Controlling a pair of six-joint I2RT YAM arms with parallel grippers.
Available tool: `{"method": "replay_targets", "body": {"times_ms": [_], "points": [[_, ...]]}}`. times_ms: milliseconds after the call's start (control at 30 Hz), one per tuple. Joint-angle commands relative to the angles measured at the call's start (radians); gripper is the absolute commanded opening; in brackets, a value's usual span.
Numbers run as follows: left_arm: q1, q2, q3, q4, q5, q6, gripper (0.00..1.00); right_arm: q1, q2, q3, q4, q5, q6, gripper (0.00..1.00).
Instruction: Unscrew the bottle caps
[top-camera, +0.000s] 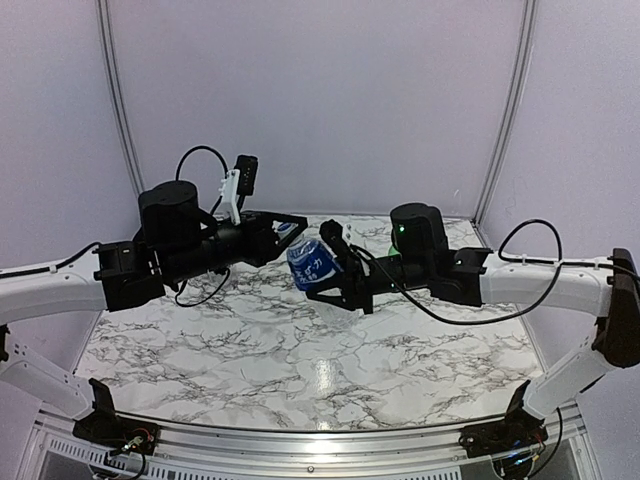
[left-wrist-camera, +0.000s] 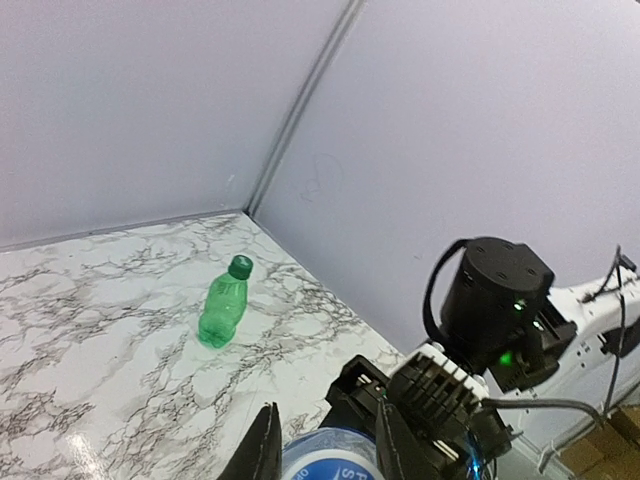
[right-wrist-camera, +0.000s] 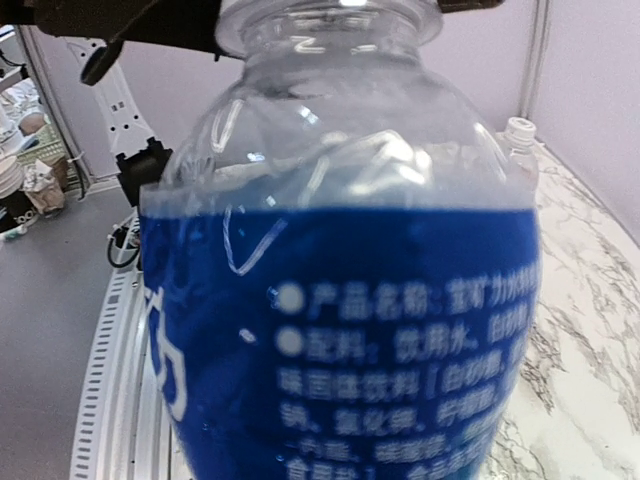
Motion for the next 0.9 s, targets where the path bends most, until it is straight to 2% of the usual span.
{"method": "replay_targets", "body": {"times_ms": [0,200,400,633,867], "points": [[-0.020,-0.016,0.021,0.003,-0.262,-0.128,0.06,0.007,-0.041,-0.001,0.055,0.323,0.012,0.28],[-0.018,-0.008,0.032,0.000,-0.279,-0.107,0.16,0.018,-0.048,-0.015,0.056,0.329,-0.006,0.28],[-0.011,-0.011,0.035,0.001,-0.257,-0.084,0.23,0.018,-0.044,-0.024,0.057,0.243,-0.028,0.27],[0.003,0.021,0.073,0.008,-0.117,-0.041,0.46,0.018,-0.024,-0.006,0.051,0.072,-0.046,0.28],[0.036,0.002,0.070,0.010,0.027,-0.005,0.69,0.010,-0.028,-0.012,0.057,-0.034,-0.035,0.27]]}}
